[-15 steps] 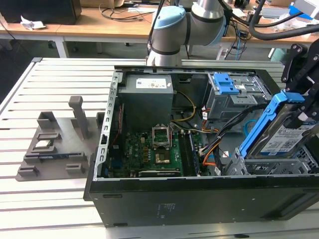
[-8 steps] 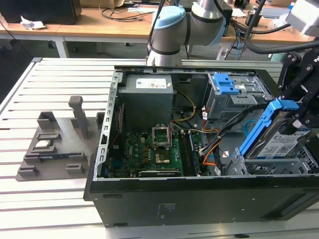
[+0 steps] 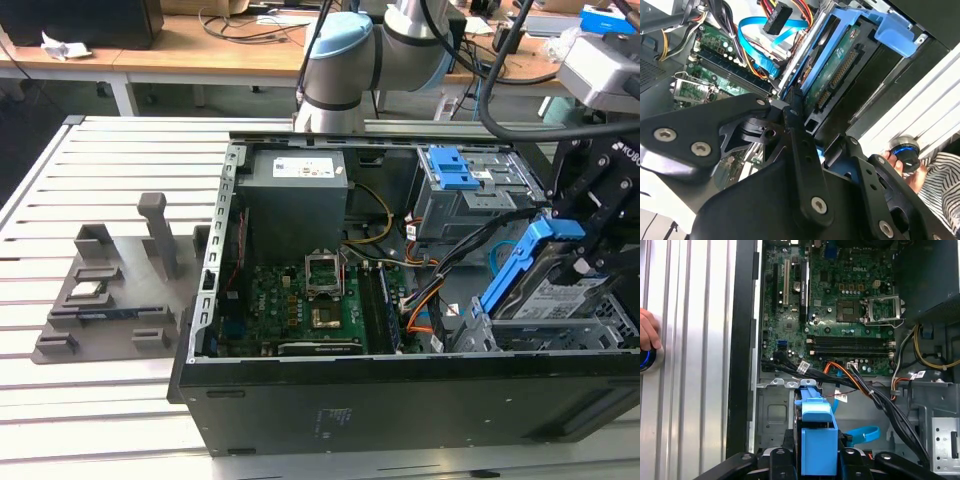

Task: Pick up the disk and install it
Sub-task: 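Insert the disk into the insertion slot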

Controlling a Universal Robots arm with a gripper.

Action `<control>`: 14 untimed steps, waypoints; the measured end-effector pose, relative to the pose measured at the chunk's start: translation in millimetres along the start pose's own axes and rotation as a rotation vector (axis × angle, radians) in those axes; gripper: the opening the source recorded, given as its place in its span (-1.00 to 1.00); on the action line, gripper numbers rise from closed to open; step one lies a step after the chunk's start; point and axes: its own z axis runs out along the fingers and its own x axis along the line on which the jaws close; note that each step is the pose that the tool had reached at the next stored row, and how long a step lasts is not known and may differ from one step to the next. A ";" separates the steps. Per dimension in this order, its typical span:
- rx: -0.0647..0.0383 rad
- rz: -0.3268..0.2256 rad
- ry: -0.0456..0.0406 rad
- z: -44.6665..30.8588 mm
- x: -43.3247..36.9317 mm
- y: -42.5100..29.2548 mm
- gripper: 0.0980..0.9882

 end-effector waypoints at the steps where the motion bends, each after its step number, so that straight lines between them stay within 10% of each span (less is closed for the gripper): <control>1: 0.000 0.000 -0.0002 0.3 0.0 0.0 -0.40; 8: 0.000 0.000 -0.0003 1.1 0.0 -0.2 -0.27; 14: 0.000 0.000 -0.0003 1.7 0.0 -0.2 -0.98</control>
